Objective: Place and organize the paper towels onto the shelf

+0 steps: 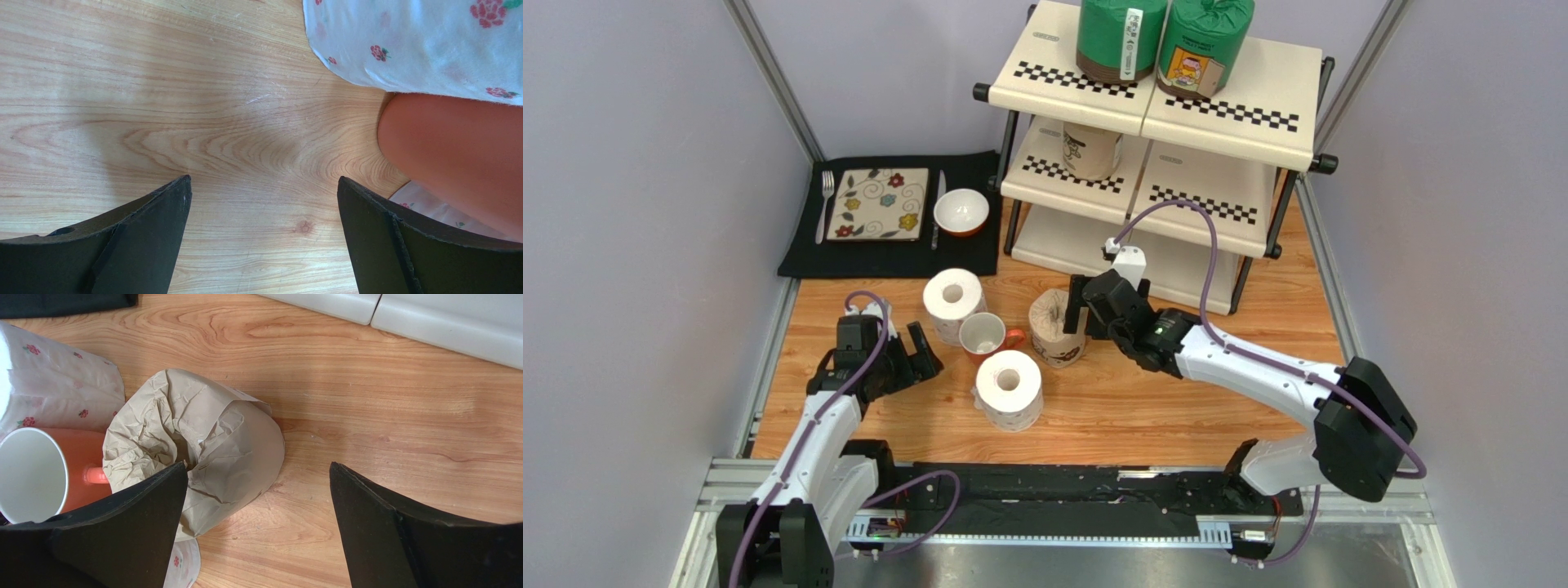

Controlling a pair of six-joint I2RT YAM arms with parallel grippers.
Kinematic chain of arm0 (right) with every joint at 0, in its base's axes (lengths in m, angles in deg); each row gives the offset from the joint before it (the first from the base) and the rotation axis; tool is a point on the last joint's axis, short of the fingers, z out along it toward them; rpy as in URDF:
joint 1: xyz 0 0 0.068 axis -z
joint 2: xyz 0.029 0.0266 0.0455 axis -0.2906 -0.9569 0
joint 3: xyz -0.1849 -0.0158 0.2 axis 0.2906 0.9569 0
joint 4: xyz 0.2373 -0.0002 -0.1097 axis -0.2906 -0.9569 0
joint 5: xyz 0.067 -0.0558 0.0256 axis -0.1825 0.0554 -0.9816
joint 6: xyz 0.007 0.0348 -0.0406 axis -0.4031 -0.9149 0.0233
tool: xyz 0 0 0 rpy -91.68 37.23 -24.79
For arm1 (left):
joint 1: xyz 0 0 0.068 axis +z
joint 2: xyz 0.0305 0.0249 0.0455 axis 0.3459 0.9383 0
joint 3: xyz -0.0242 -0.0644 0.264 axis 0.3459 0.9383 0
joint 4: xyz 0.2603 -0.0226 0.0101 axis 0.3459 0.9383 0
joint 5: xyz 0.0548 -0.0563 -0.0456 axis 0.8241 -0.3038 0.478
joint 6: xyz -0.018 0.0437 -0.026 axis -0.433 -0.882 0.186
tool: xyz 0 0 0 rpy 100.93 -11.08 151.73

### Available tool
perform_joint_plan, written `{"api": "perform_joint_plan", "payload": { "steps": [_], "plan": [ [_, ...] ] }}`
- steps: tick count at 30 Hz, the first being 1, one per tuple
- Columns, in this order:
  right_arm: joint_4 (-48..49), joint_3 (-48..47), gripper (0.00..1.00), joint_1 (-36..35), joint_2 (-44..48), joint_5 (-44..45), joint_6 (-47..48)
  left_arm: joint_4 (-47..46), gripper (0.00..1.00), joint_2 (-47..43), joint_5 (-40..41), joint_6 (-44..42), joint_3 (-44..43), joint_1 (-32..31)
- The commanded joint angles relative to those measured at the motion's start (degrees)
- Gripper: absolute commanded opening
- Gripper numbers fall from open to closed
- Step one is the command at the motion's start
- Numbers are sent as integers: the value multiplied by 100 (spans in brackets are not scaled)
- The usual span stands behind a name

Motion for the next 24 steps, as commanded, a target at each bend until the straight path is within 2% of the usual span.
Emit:
{"api": "perform_joint_plan", "payload": {
  "steps": [1,10,18,22,24],
  "plan": [
    [264,-222,89,77,-145,-349,-226,-50,97,-48,-16,-54,76,-7],
    [502,-213,87,122,-312,-613,-252,-50,97,-22,-42,-62,68,-7],
    [63,-617,79,139,-945,-666,-340,-50,97,-31,-33,-62,68,-16],
    [88,-653,57,139,-902,-701,-270,-50,97,-31,-25,-62,68,-7],
    [211,-591,53,130,-823,-754,-200,-50,97,-22,-51,-62,76,-7]
  ]
}}
